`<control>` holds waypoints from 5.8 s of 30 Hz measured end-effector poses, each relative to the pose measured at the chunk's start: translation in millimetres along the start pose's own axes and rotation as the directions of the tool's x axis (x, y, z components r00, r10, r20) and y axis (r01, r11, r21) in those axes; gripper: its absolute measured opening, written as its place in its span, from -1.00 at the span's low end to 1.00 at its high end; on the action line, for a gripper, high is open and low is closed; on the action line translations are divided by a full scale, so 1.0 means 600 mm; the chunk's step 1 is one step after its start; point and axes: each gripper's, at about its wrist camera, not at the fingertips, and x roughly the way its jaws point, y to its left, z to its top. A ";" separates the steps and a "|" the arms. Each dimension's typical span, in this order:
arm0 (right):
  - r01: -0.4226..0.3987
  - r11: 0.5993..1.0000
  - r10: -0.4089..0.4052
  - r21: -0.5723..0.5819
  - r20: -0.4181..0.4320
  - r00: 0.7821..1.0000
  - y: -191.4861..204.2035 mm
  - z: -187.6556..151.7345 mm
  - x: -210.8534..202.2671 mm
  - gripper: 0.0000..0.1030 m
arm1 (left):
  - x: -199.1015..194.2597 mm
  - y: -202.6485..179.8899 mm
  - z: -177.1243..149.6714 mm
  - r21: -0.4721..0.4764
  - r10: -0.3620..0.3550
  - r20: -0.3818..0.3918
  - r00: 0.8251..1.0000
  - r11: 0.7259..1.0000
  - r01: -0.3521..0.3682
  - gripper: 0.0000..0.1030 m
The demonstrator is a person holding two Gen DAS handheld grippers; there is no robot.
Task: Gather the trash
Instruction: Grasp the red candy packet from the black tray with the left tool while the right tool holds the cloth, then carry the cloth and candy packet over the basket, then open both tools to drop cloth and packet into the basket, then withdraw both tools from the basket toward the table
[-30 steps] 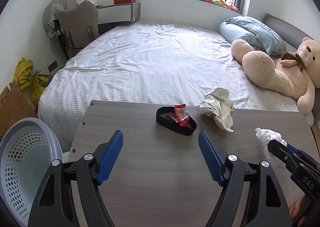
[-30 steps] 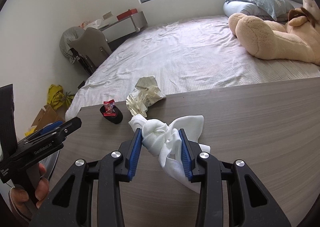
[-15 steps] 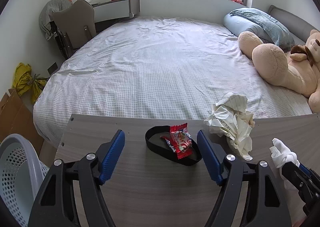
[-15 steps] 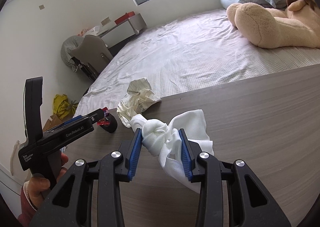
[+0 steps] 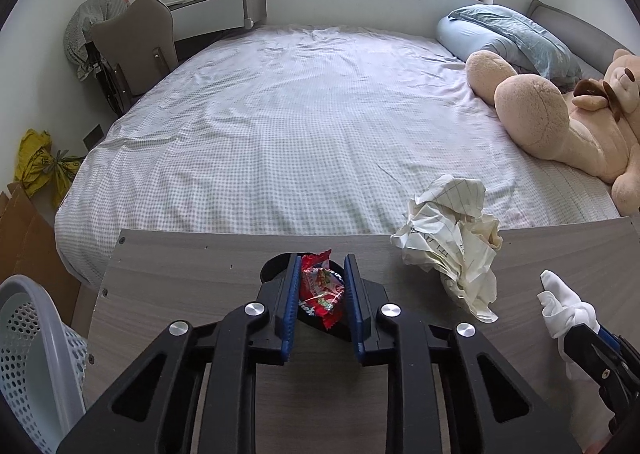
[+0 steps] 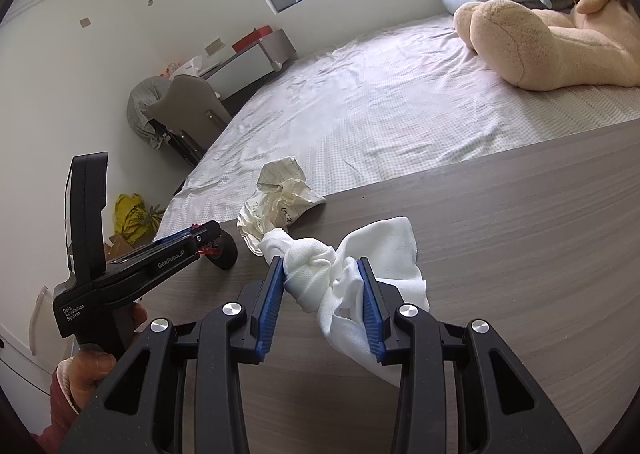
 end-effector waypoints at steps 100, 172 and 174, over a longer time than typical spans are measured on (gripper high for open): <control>-0.310 0.840 0.183 -0.445 -0.304 0.935 0.578 -0.155 0.144 0.07 | -0.278 0.547 -0.247 -0.364 0.264 -0.020 0.964 0.897 -0.253 0.02; 0.140 0.930 -0.177 -0.341 -0.080 0.981 0.126 0.078 0.114 0.79 | -0.134 0.136 -0.060 -0.140 0.090 -0.009 0.996 0.986 -0.090 0.46; 0.130 0.925 -0.174 -0.356 -0.094 0.980 0.123 0.085 0.128 0.83 | -0.126 0.128 -0.057 -0.136 0.100 -0.011 0.995 0.986 -0.100 0.46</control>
